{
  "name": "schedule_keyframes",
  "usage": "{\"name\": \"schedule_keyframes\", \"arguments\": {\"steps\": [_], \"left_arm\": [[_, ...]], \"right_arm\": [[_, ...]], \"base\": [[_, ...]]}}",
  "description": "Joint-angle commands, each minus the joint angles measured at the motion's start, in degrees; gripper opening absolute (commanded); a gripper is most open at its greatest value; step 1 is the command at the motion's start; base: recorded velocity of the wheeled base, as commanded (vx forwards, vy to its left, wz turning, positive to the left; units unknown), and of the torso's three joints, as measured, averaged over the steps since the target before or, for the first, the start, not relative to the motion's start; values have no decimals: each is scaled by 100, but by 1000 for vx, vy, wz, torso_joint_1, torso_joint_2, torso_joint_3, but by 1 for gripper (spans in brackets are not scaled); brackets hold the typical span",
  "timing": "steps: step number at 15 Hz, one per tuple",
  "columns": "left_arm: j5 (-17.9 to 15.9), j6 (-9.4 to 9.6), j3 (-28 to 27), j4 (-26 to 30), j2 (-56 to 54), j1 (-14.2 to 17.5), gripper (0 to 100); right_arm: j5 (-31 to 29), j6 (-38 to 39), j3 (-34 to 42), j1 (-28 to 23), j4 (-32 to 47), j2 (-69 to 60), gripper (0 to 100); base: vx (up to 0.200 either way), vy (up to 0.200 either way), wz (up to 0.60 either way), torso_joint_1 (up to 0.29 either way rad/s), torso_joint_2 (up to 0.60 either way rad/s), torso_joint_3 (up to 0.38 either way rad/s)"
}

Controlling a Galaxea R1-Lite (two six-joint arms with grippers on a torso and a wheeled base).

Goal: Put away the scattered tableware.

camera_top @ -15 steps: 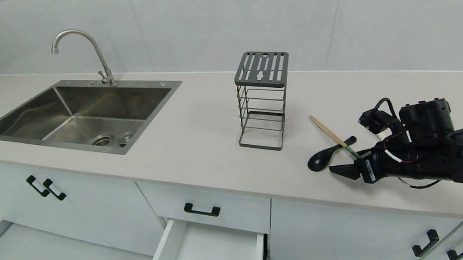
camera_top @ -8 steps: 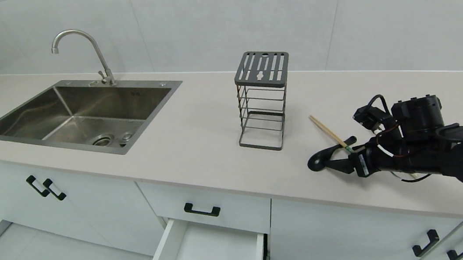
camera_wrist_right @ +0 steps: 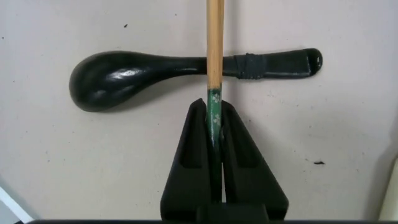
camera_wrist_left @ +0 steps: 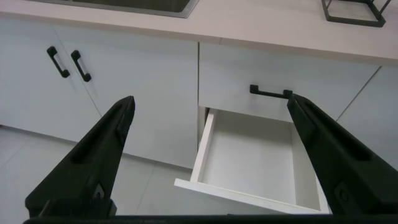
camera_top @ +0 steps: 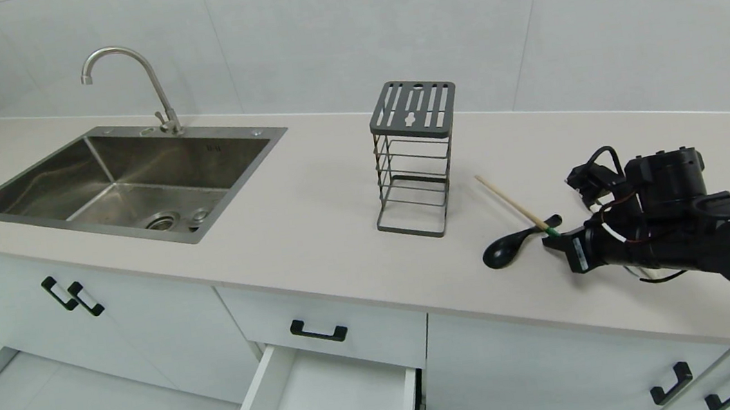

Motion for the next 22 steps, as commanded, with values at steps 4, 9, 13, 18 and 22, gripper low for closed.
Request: {"name": "schedule_keyframes", "arguments": {"steps": [4, 9, 13, 18, 22], "left_arm": [[1, 0, -2, 2, 7, 2, 100], [1, 0, 7, 2, 7, 2, 100], [1, 0, -2, 2, 7, 2, 100], [1, 0, 7, 2, 7, 2, 100], [1, 0, -2, 2, 7, 2, 100]], "right_arm": [[4, -2, 193, -113, -10, -658, 0], [22, -2, 808, -51, -10, -2011, 0], [66, -2, 843, 424, 8, -3295, 0], [233, -2, 843, 1056, 8, -4068, 0], [918, -811, 817, 1531, 17, -4332, 0]], "base": [[0, 0, 0, 0, 0, 0], [0, 0, 0, 0, 0, 0], [0, 0, 0, 0, 0, 0], [0, 0, 0, 0, 0, 0], [0, 0, 0, 0, 0, 0]]}}
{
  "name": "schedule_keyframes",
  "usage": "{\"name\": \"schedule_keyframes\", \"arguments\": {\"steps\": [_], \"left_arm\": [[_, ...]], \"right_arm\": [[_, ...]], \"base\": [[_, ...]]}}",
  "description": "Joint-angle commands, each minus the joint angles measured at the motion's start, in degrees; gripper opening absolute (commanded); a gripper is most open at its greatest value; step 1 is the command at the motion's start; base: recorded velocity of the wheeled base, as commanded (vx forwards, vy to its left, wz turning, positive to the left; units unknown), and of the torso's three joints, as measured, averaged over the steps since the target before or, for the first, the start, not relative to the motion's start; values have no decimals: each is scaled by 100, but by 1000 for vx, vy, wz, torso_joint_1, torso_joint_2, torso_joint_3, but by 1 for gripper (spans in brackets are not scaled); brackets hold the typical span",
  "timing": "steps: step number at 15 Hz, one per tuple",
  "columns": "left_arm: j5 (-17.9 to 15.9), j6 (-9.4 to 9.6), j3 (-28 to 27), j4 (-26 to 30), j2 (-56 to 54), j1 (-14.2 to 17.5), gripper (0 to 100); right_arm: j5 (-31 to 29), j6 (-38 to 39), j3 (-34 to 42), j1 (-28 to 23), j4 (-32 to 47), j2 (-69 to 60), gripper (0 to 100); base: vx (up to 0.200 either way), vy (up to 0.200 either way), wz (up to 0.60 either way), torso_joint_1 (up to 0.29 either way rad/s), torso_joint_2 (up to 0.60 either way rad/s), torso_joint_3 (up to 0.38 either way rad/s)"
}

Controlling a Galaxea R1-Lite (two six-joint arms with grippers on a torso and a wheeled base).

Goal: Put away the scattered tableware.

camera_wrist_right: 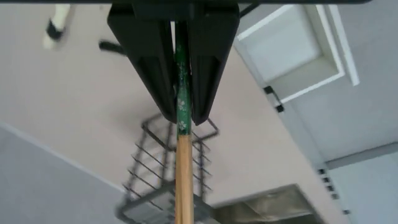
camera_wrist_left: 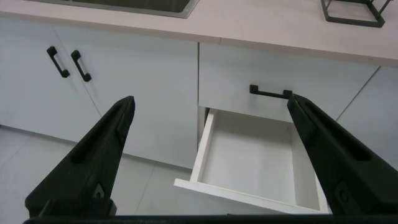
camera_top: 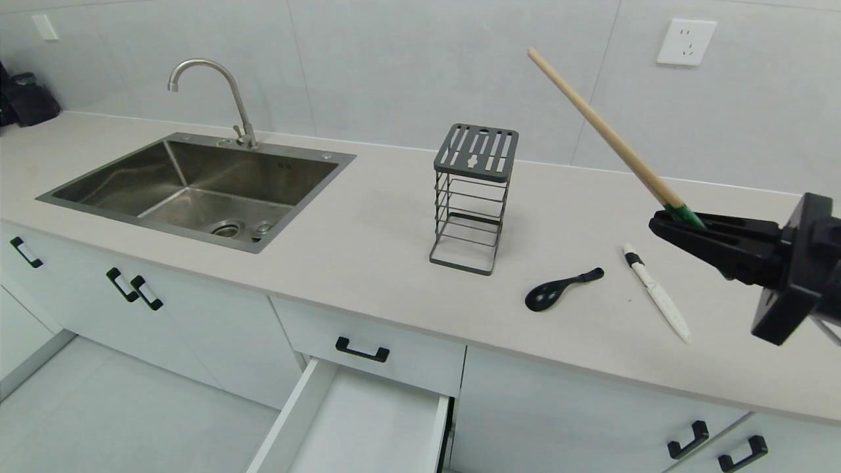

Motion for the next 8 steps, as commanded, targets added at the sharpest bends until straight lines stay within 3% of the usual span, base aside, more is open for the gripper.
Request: {"name": "schedule_keyframes", "arguments": {"steps": [1, 2, 3, 4, 8], "left_arm": [[1, 0, -2, 0, 7, 1, 100], [1, 0, -2, 0, 7, 1, 100], [1, 0, -2, 0, 7, 1, 100], [1, 0, -2, 0, 7, 1, 100], [1, 0, -2, 0, 7, 1, 100]], "right_arm": [[166, -146, -17, 199, 4, -144, 0], [219, -146, -17, 375, 21, -144, 0], [210, -146, -70, 1113, 39, -83, 0], [166, -128, -167, 1500, 74, 76, 0], [-264, -128, -879, 2176, 250, 1297, 0]], "base": [[0, 0, 0, 0, 0, 0], [0, 0, 0, 0, 0, 0], [0, 0, 0, 0, 0, 0], [0, 0, 0, 0, 0, 0], [0, 0, 0, 0, 0, 0]]}}
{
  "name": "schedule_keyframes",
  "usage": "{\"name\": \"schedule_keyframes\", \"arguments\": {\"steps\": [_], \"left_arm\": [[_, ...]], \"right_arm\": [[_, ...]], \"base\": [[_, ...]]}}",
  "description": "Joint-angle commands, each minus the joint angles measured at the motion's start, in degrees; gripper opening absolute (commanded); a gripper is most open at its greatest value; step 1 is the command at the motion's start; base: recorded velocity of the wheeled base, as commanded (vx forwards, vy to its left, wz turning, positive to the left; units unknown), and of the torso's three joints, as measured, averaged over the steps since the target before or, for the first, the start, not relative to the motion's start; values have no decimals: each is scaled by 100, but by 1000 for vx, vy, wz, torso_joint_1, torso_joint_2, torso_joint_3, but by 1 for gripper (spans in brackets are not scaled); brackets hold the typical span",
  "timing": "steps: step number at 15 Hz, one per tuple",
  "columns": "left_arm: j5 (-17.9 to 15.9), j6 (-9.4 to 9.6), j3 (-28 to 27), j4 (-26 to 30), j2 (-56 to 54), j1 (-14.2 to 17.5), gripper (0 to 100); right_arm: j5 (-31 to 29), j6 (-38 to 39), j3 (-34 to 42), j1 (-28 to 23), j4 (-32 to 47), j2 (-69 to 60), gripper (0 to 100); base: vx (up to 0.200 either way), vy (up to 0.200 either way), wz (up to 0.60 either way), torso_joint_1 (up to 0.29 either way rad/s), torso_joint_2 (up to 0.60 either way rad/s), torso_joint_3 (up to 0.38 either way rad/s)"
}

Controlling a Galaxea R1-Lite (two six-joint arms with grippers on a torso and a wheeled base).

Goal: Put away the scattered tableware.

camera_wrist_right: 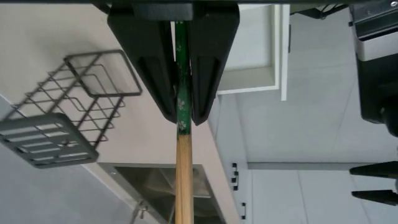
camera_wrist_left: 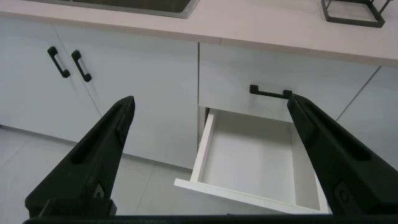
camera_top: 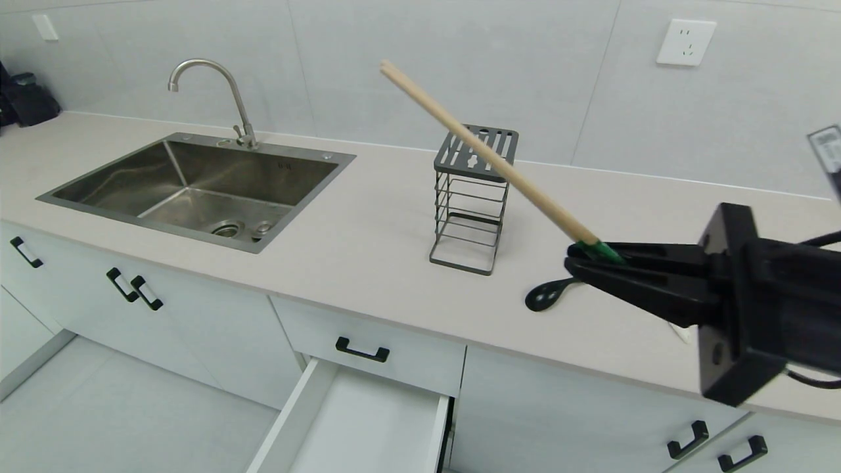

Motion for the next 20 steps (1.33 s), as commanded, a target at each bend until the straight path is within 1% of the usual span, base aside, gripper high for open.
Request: {"name": "schedule_keyframes", "arguments": {"steps": [1, 3, 6, 9, 11, 15, 17, 20], "left_arm": [[-1, 2, -2, 0, 7, 1, 100], [-1, 2, -2, 0, 7, 1, 100], [-1, 2, -2, 0, 7, 1, 100], [-1, 2, -2, 0, 7, 1, 100], [-1, 2, -2, 0, 7, 1, 100], [-1, 2, -2, 0, 7, 1, 100], [-1, 2, -2, 0, 7, 1, 100], [-1, 2, 7, 0, 7, 1, 100]], "right_arm": [[-94, 1, -366, 378, 33, 940, 0], [-94, 18, -401, 431, 33, 1379, 0], [-155, 27, -761, 448, 24, 2241, 0], [-603, 361, -1218, 879, 15, 2917, 0], [-718, 528, -1368, 1020, 33, 3049, 0], [-709, 546, -1025, 1072, 6, 2952, 0], [-709, 502, -972, 1081, 15, 2909, 0], [-735, 458, -832, 1266, -3, 2891, 0]], "base": [[0, 0, 0, 0, 0, 0], [0, 0, 0, 0, 0, 0], [0, 0, 0, 0, 0, 0], [0, 0, 0, 0, 0, 0], [0, 0, 0, 0, 0, 0], [0, 0, 0, 0, 0, 0], [0, 0, 0, 0, 0, 0], [0, 0, 0, 0, 0, 0]]}}
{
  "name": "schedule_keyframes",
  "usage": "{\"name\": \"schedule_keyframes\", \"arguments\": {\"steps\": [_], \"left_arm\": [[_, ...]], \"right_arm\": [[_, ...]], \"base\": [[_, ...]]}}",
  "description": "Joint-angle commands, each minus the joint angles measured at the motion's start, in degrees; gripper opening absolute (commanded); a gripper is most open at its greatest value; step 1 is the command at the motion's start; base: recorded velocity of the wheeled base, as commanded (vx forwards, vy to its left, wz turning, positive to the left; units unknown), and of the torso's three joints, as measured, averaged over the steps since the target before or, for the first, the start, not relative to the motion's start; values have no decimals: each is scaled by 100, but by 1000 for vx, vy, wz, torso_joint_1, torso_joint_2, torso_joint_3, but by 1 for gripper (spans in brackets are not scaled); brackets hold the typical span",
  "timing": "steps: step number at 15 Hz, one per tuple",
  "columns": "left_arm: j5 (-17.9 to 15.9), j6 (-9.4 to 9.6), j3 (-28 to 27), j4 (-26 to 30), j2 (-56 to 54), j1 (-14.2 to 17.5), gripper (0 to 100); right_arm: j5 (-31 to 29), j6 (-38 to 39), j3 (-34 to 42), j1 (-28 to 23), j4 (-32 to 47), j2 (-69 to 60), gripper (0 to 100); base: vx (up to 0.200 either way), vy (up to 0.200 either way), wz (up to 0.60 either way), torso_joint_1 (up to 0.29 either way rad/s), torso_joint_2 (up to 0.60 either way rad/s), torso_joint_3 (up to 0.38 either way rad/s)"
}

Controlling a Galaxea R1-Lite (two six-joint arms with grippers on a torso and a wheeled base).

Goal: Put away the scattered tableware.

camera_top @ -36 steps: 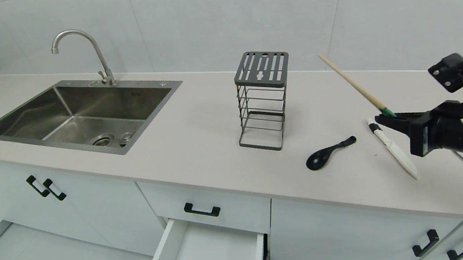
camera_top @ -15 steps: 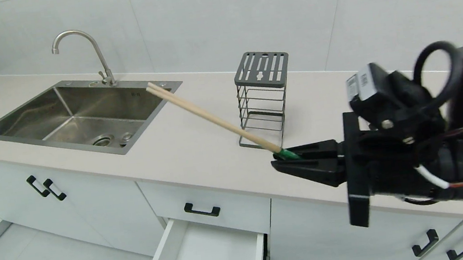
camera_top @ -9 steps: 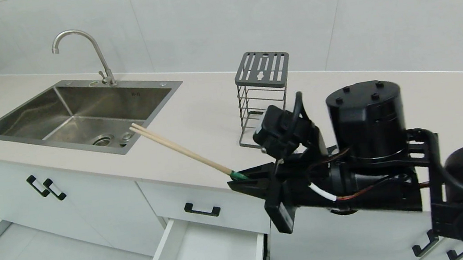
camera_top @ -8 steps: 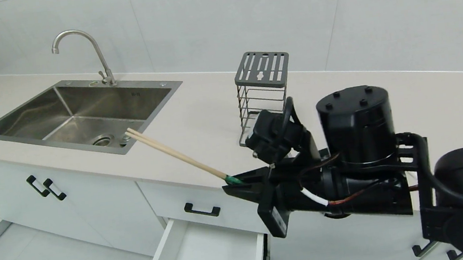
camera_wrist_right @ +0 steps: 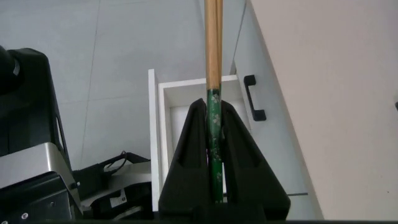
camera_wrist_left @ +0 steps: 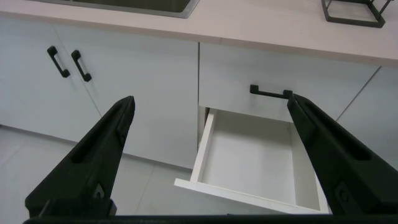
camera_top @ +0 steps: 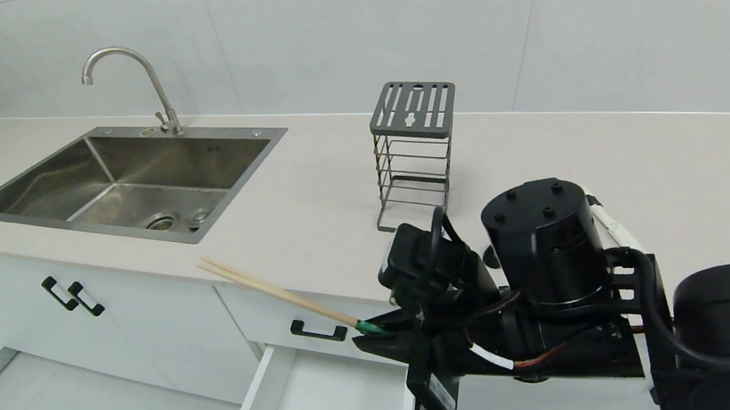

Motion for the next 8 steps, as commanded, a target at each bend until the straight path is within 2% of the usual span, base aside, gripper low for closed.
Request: {"name": "schedule_keyframes", "arguments": {"steps": [1, 3, 8], "left_arm": [[-1, 2, -2, 0, 7, 1, 100], [-1, 2, -2, 0, 7, 1, 100], [-1, 2, -2, 0, 7, 1, 100]], "right_arm": [[-96, -28, 155, 127, -10, -86, 0], [-342, -195, 375, 197, -98, -148, 0], [-342, -599, 401, 329, -160, -121, 0]], "base": [[0, 0, 0, 0, 0, 0], [0, 0, 0, 0, 0, 0], [0, 0, 0, 0, 0, 0]]}}
